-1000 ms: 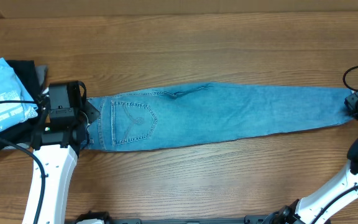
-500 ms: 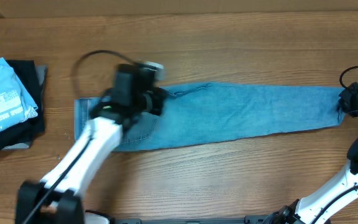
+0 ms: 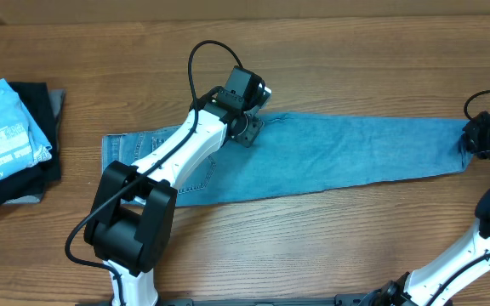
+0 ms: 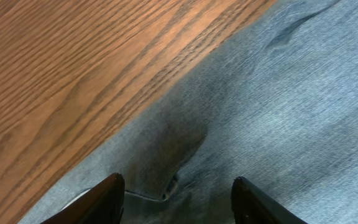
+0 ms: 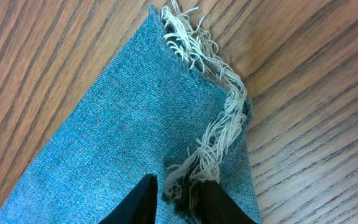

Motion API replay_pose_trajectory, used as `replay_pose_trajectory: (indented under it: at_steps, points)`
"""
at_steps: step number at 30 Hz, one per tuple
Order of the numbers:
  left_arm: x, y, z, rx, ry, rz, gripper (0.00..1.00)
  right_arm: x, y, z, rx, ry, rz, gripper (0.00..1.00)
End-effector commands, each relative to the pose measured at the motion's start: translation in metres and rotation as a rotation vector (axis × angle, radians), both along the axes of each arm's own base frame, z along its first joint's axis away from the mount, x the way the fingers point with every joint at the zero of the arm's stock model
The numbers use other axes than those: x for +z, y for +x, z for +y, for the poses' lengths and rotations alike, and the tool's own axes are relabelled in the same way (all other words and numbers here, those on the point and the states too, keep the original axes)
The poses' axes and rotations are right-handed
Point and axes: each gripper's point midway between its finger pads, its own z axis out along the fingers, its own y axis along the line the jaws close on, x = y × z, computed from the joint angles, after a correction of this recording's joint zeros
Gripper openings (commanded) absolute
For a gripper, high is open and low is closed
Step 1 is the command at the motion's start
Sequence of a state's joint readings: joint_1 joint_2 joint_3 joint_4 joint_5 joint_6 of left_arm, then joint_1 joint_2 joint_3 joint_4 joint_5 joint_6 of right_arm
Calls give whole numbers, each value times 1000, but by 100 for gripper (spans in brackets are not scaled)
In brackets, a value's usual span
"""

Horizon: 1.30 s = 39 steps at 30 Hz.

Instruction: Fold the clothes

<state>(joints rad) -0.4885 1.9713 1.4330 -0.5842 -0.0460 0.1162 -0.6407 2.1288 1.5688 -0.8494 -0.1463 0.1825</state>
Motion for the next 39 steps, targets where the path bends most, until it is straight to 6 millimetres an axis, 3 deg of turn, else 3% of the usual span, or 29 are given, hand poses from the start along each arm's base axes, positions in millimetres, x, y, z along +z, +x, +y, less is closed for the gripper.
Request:
replay_pose_trajectory:
  at_steps: [1, 3, 4, 5, 6, 9, 12, 14, 16, 17, 18, 20, 22, 23, 25, 27, 29, 31, 33, 35, 36, 37, 39]
  points:
    - [-3, 5, 10, -14, 59, -20, 59, 17, 4, 2, 10, -13, -39, 26]
    - [-16, 6, 10, -21, 75, -6, 56, 17, 4, 2, 7, -11, -38, 26]
    - [-22, 7, 11, -26, 89, -1, 50, 17, 4, 2, 8, -11, -38, 26]
    - [-26, 9, 10, -34, 92, -5, 36, 17, 4, 2, 8, -10, -38, 26]
    - [-28, 12, 9, -35, 91, -15, 32, 16, 4, 2, 7, -10, -36, 26]
    - [-28, 15, 8, -42, 89, -27, 30, 16, 4, 2, 7, -10, -37, 26]
    - [-24, 26, 8, -31, 83, -69, 4, 16, 4, 2, 8, -10, -37, 26]
    - [-5, 59, 17, 48, 102, -221, 4, 16, 4, 3, 8, -8, -38, 26]
    - [30, 107, 24, 180, -26, -422, 4, 16, 3, 4, 8, -4, -33, 26]
    - [33, 122, 25, 190, -68, -473, 4, 16, 2, 4, 8, -2, -30, 26]
    - [28, 124, 23, 182, -85, -471, 4, 16, 2, 4, 8, -1, -28, 26]
    - [12, 120, 24, 177, -64, -428, 30, 16, 2, 4, 8, 0, -28, 26]
    - [13, 103, 31, 173, -23, -352, 52, 16, 1, 5, 8, 1, -26, 26]
    - [31, 94, 39, 203, -8, -340, 70, 16, 1, 5, 8, 1, -26, 26]
    - [73, 80, 58, 301, -14, -356, 78, 16, 2, 6, 10, 6, -30, 27]
    - [107, 60, 90, 445, -49, -337, 78, 17, 5, 11, 51, 25, -52, 30]
    - [99, 46, 121, 579, -62, -252, 77, 17, 6, 11, 51, 24, -53, 32]
    - [59, 36, 159, 701, -40, -101, 75, 17, 5, 11, 51, 25, -52, 33]
    - [37, 38, 193, 803, -25, -58, 74, 17, 5, 11, 50, 23, -50, 34]
    - [30, 43, 228, 917, -43, -61, 75, 17, 5, 11, 50, 24, -49, 34]
    - [29, 46, 255, 1003, -67, -79, 75, 17, 5, 11, 50, 24, -49, 34]
    - [27, 52, 268, 1033, -109, -87, 76, 17, 5, 11, 50, 24, -49, 34]
    - [15, 59, 269, 1023, -214, -43, 72, 17, 5, 11, 50, 24, -49, 35]
